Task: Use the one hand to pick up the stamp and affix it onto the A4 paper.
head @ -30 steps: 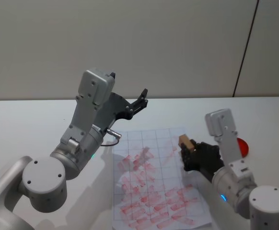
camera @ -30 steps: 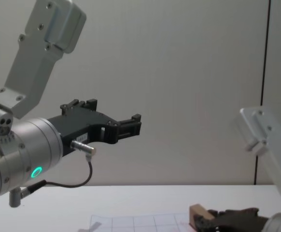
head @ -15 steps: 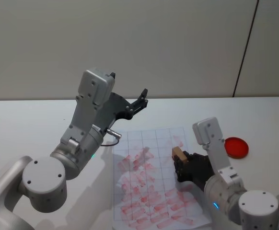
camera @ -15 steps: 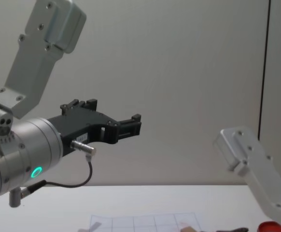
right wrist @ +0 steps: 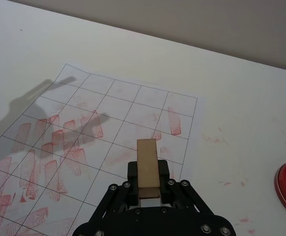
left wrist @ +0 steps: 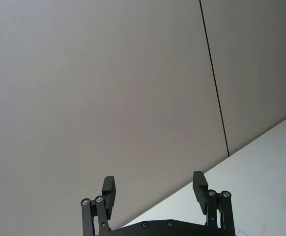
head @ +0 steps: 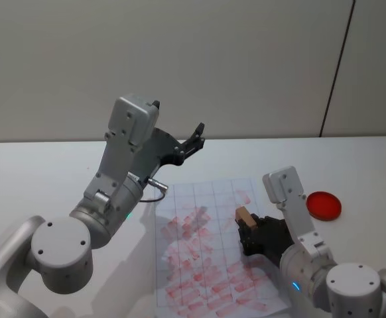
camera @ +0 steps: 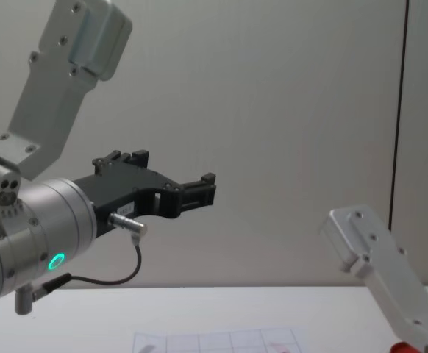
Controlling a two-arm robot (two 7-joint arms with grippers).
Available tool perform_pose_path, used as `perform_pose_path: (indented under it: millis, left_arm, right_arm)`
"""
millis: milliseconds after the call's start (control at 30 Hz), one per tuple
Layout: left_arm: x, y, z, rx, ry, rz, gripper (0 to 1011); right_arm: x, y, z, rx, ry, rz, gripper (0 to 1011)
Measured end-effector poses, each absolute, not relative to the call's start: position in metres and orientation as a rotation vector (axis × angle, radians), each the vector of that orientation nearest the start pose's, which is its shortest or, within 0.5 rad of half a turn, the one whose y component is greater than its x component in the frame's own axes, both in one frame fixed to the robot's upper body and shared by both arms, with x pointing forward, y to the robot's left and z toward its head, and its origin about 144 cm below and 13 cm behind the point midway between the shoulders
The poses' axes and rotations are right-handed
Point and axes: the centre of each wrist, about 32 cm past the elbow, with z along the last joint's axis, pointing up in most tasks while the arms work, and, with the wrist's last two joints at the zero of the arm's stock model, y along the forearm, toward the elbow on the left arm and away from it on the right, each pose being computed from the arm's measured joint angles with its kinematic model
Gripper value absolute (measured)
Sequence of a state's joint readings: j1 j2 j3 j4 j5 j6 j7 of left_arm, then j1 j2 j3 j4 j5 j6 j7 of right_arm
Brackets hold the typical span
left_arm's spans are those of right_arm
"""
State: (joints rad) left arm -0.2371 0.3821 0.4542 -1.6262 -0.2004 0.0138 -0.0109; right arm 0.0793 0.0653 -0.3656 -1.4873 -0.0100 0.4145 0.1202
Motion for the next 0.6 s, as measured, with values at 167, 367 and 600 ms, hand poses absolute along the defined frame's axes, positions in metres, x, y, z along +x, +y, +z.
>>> perform_pose_path:
  millis: [167, 367, 600]
  left_arm:
    - [0.4920, 0.1984, 1.2044, 0.061, -0.267, 1.124, 1001]
    - [0.4920, 0.1984, 1.2044, 0.061, -0.268, 1.124, 1001]
    - [0.4920, 0.1984, 1.2044, 0.061, -0.268, 1.124, 1001]
  right_arm:
    - [0.4604, -0.1320, 1.1284, -0.441, 0.220, -1.088, 219]
    - [0.4600, -0.1323, 1.1272, -0.445, 0.233, -1.085, 218]
    - [0.4582, -0.1349, 1.1290, -0.426, 0.258, -1.086, 218]
